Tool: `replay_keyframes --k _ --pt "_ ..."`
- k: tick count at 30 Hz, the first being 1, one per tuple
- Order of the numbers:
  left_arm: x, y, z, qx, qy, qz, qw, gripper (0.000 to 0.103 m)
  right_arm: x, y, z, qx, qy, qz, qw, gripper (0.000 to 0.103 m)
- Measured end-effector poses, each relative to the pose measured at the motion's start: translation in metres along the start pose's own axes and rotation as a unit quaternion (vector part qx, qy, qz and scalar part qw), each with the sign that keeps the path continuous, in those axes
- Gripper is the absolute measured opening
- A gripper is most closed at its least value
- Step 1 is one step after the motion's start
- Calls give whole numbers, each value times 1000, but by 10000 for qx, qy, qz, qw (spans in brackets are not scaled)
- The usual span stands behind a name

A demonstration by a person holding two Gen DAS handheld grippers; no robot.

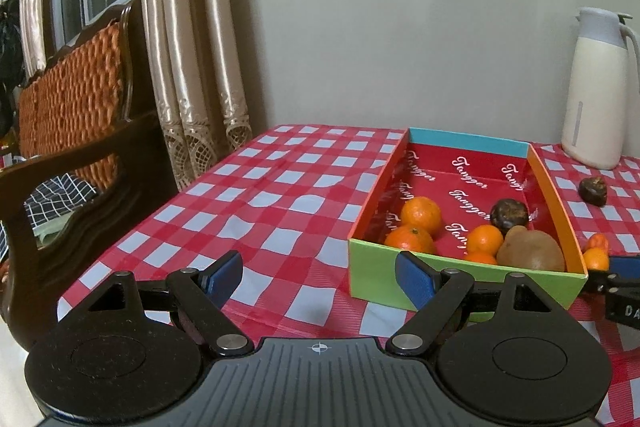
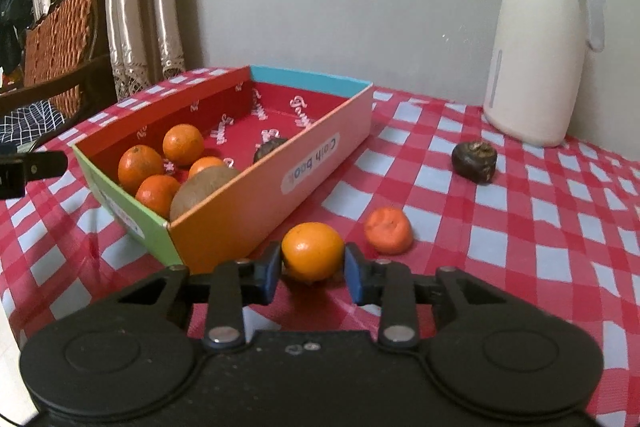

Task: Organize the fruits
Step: 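Lower the right gripper onto an orange beside the box and close, then carry the orange with the right gripper over the box and release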

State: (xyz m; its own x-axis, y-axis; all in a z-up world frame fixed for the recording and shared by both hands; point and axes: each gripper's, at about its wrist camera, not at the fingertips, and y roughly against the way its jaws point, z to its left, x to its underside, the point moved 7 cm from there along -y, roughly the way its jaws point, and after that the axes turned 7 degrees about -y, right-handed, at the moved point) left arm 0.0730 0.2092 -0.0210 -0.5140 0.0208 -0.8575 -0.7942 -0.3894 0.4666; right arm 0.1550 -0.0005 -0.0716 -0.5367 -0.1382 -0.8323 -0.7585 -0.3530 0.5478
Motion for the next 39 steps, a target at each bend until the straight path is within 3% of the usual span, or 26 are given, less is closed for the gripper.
replay_keyframes --k 20,39 --pt "9 -5 23 -211 69 63 9997 83 -39 22 12 -148 -316 -772 9964 32" --pt "20 -11 52 -382 127 134 9991 83 -46 -4 75 -608 -237 -764 9949 32"
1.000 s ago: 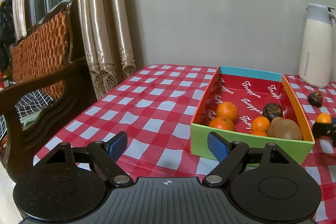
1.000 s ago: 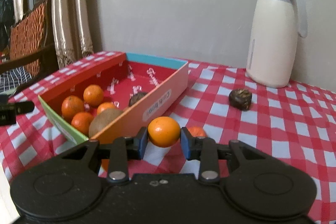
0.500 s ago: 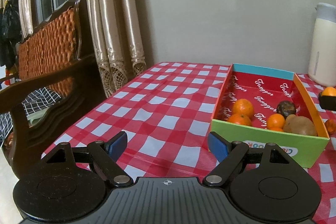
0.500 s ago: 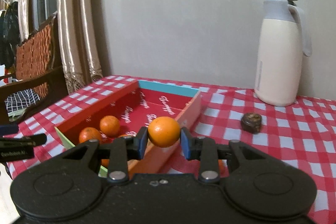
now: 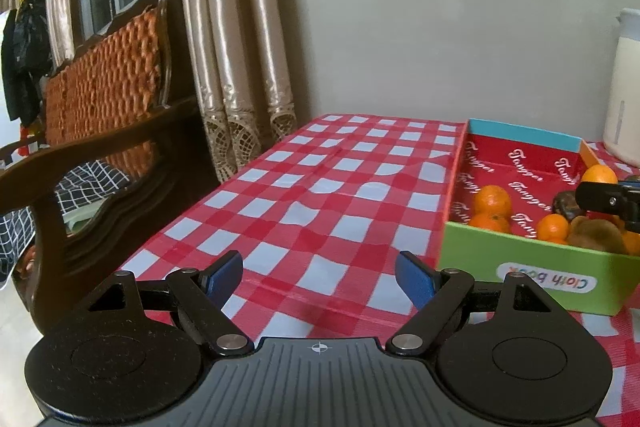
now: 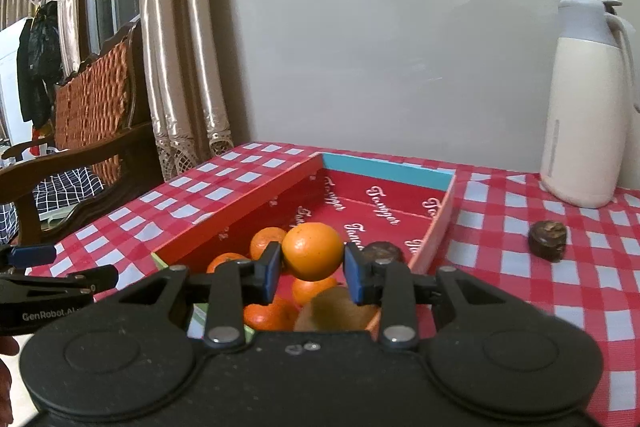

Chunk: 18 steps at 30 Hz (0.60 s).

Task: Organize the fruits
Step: 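Carry the orange with the right gripper over the box and release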

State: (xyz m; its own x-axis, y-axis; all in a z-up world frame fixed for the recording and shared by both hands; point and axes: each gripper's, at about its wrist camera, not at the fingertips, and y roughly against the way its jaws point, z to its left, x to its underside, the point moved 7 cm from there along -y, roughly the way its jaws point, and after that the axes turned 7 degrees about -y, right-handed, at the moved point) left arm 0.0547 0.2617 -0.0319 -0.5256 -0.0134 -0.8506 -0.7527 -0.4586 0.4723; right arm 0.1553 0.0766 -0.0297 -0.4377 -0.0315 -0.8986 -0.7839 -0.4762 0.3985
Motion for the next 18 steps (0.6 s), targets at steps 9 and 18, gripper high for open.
replay_keyframes --k 9,18 --pt "8 -7 21 -121 57 71 9999 83 5 -15 23 -135 30 50 9999 32" --pt "13 -11 36 -199 106 114 9997 83 9 -26 33 -156 35 97 9998 32"
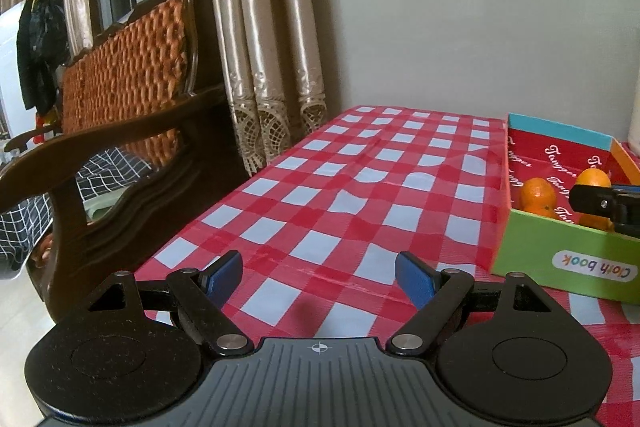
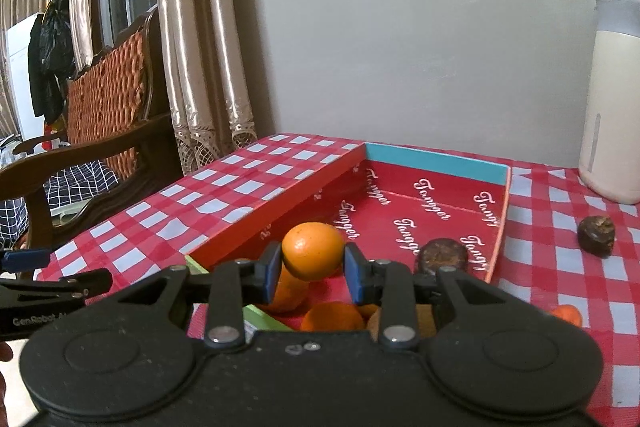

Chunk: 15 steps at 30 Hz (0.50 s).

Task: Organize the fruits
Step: 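Carry the orange with the right gripper over the box and release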

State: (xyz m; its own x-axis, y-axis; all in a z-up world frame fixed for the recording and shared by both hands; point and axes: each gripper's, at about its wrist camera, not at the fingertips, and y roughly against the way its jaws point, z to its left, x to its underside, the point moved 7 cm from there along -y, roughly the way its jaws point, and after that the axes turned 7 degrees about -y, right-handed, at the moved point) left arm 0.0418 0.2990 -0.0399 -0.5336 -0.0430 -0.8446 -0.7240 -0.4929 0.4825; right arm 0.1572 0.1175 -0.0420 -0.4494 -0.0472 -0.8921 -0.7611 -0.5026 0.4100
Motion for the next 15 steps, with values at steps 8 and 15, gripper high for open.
replay_keyframes --k 8,15 --pt "1 -1 7 -26 46 14 10000 83 4 -8 7 21 60 38 10000 32" --pt "-1 1 1 16 31 -10 10000 83 -5 9 -6 323 58 -399 9987 51"
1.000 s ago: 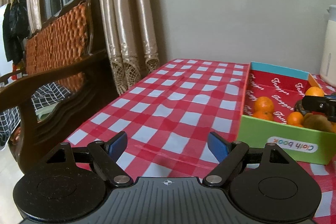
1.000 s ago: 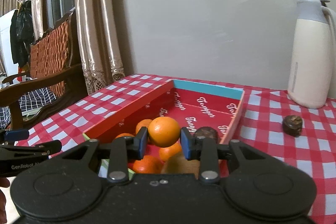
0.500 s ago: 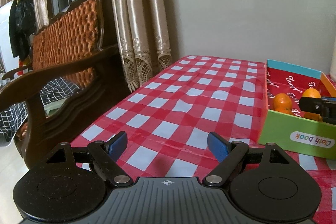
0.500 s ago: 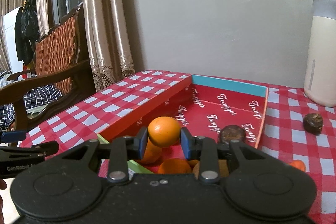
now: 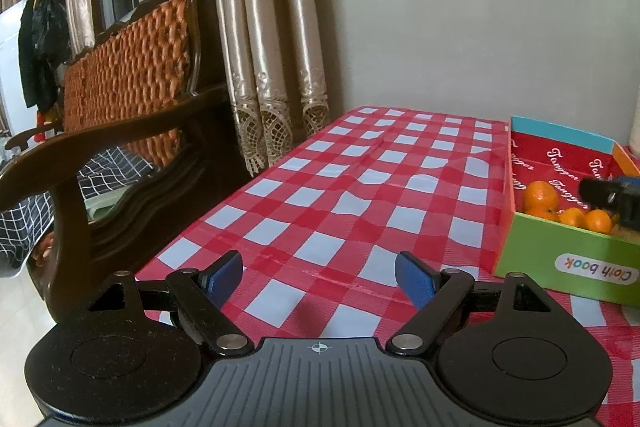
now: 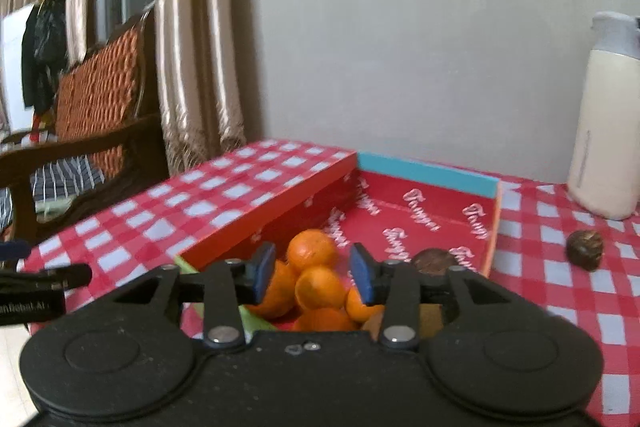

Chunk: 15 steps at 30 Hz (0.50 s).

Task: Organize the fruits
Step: 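Carry the orange with the right gripper over the box and release, then move the left gripper to the small tangerine while the right gripper withdraws from the box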

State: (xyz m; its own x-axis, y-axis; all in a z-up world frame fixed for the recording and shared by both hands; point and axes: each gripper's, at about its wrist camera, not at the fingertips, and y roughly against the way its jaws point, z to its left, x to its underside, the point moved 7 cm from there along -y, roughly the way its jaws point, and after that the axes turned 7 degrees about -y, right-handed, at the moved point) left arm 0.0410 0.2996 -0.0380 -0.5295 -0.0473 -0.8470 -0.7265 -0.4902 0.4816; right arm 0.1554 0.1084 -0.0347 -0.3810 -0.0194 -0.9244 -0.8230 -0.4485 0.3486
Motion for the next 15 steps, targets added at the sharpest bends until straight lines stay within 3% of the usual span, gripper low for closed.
replay_keyframes --k 3,5,7,9,15 --pt "-2 2 -5 32 -6 -16 10000 83 -11 12 -18 203 -167 -349 9990 63" --pt "-4 3 -9 60 -6 -35 10000 83 -17 21 -33 441 -295 -625 9966 90" --pt "-7 6 -15 99 1 -65 9999 84 -22 29 -49 640 -450 -843 9934 103" --pt "-11 10 -21 130 13 -144 9998 98 -26 36 -69 848 -643 -955 9897 103" --pt "-23 22 -47 278 -86 -325 9990 100 -28 57 -128 1543 -1156 -1013 9760 103"
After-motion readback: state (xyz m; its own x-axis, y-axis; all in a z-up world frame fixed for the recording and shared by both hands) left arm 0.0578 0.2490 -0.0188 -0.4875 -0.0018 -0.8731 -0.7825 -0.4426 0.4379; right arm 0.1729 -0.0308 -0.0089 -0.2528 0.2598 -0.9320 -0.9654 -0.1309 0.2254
